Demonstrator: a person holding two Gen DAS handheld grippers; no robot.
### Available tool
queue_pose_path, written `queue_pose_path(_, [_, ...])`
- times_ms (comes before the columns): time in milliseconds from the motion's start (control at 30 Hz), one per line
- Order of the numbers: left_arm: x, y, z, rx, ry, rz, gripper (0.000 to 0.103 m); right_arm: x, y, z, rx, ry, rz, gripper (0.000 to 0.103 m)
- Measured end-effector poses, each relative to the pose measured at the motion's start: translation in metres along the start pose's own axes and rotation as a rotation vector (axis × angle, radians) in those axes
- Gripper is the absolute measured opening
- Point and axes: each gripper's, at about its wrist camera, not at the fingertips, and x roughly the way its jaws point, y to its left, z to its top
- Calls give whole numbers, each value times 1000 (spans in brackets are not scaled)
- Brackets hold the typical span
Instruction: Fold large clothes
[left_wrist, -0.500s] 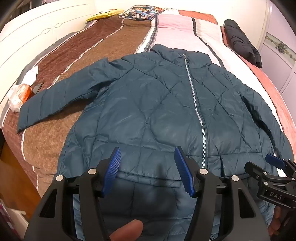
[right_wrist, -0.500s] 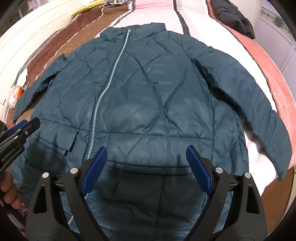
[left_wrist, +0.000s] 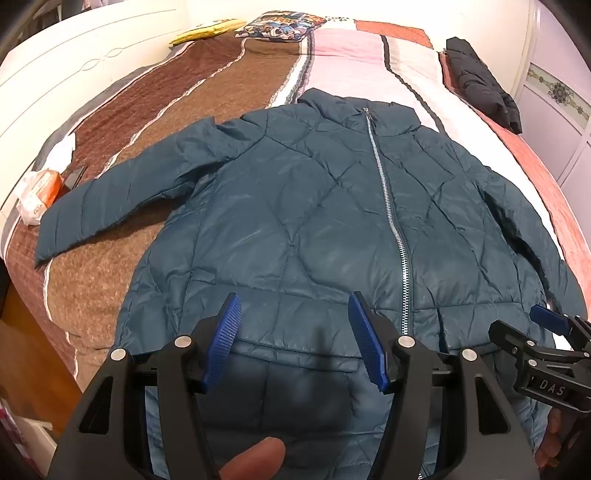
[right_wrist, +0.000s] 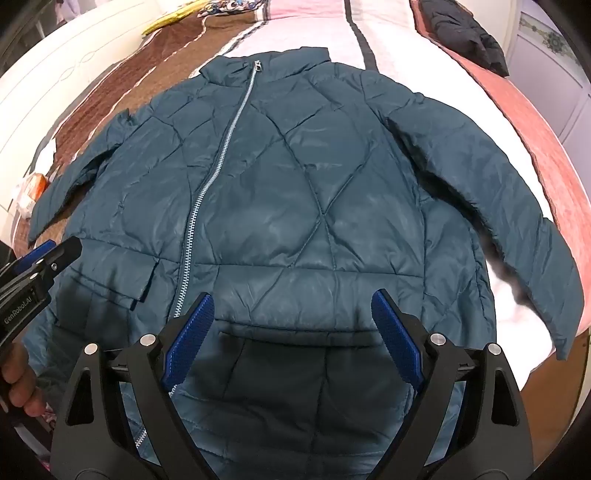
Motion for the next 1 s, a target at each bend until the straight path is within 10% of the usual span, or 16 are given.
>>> queue_pose_path(1000, [-9, 2, -1, -4, 2, 3, 60, -8, -1, -1, 6, -6, 18, 87])
